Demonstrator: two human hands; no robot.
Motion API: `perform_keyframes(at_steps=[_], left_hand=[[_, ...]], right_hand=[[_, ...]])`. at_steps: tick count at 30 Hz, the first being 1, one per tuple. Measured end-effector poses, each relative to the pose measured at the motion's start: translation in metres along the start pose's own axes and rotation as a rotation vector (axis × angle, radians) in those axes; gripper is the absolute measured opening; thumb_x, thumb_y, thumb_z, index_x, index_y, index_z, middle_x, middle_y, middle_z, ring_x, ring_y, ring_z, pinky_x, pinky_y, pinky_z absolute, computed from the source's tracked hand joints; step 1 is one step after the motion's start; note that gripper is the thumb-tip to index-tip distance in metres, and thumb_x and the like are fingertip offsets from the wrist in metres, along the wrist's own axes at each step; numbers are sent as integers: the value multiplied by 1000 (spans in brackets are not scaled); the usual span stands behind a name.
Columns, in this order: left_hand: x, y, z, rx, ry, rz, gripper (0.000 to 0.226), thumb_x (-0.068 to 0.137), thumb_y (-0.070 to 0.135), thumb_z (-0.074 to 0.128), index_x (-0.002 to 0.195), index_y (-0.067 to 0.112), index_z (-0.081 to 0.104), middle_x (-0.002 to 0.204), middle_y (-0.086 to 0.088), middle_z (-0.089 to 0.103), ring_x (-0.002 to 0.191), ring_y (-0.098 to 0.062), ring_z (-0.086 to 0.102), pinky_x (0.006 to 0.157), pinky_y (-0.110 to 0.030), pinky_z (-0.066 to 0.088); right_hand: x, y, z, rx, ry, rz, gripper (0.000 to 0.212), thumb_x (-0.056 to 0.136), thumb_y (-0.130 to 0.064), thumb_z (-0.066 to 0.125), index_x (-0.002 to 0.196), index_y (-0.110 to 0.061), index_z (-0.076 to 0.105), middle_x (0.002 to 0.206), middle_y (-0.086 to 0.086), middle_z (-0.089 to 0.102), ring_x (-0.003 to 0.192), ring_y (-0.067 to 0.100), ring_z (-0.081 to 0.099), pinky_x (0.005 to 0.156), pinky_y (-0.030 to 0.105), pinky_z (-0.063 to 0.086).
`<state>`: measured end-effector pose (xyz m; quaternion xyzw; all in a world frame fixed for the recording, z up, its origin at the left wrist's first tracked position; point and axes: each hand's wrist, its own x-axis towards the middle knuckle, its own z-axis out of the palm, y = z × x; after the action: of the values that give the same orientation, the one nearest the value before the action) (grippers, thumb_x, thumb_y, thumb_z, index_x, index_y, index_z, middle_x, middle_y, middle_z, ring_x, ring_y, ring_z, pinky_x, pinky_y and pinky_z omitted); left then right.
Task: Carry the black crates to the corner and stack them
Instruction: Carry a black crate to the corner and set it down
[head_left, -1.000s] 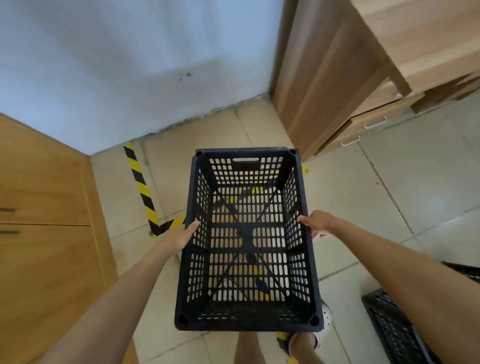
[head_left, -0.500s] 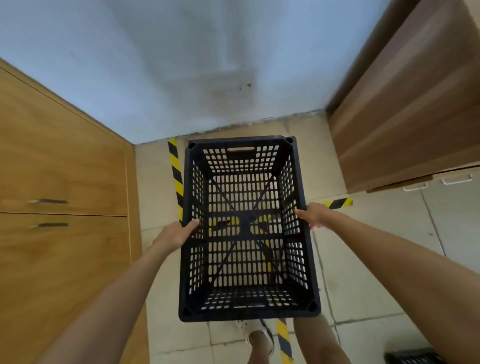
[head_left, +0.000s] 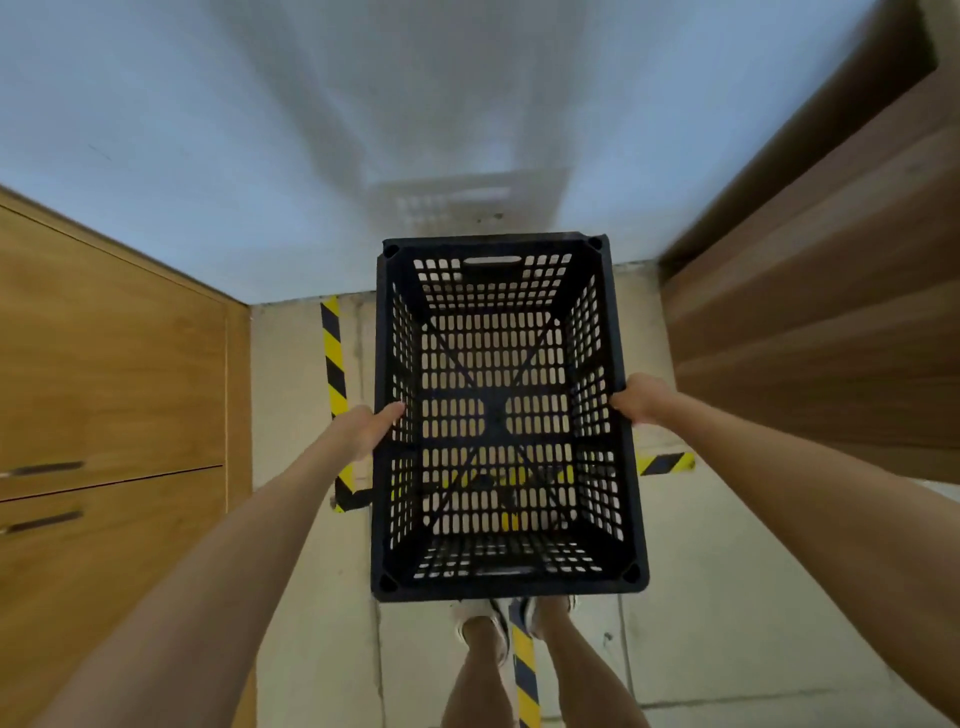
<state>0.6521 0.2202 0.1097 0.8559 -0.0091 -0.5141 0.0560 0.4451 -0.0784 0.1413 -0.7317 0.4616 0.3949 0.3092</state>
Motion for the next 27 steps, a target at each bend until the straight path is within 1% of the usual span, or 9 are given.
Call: perform_keyframes(at_steps=[4,7,9,13,16,19,21,24,27], left_hand=[[15,23,-1,-48,0,45,48,99,41,40,114,-2,56,110,-17,62,103,-33,59,93,-41,52],[30,34,-6,-9,-28,47,21,98,21,45,95,4,57,103,-15,60,95,-30,57,85,-36,50],[41,38,-9,54,-25,28,18,95,11,43,85,5,56,100,-16,60,89,-31,56,78,-33,45],[69,48,-7,110,9,-2,18,96,5,42,100,0,59,101,-16,58,85,-29,55,71,-29,45],[90,51,1,25,-1,-26,36,96,0,46,131,-2,50,119,-17,59,88,-27,60,59,-25,50],[109,55,7,-100,24,-61,42,95,-3,45,136,-2,45,132,-22,55,109,-35,63,68,-33,59],[118,57,13,-109,25,-107,42,95,-4,44,137,1,44,135,-20,51,111,-34,62,65,-28,56],[134,62,23,-131,40,-130,43,95,-5,43,137,3,43,138,-19,48,105,-32,62,84,-35,58],[148,65,34,-147,42,-132,46,94,-7,43,139,3,42,142,-20,45,112,-36,60,92,-42,56]], right_hand=[[24,-8,-11,25,-7,34,35,99,-15,41,118,9,58,111,23,64,102,32,60,85,34,47],[37,-16,-15,42,-1,59,26,98,-9,40,110,5,58,115,25,62,97,32,58,78,31,44],[48,-21,-14,44,-5,68,25,97,-6,40,109,5,58,113,26,59,99,33,57,77,31,42],[77,-29,-7,73,46,88,34,98,-6,36,125,8,52,127,26,56,117,36,54,83,31,42],[98,-31,0,87,54,91,35,97,-3,35,128,8,48,131,27,53,119,37,53,86,34,43],[123,-28,2,99,52,72,36,96,-2,35,130,6,44,131,27,52,118,37,52,82,32,40],[137,-25,4,93,38,59,35,97,-2,36,130,5,44,131,26,52,118,37,52,80,30,38],[158,-23,7,82,43,44,36,97,-3,37,131,5,44,131,26,52,119,37,52,79,29,38],[174,-19,11,84,51,55,39,96,-5,38,134,3,42,134,25,51,121,38,51,85,33,42]])
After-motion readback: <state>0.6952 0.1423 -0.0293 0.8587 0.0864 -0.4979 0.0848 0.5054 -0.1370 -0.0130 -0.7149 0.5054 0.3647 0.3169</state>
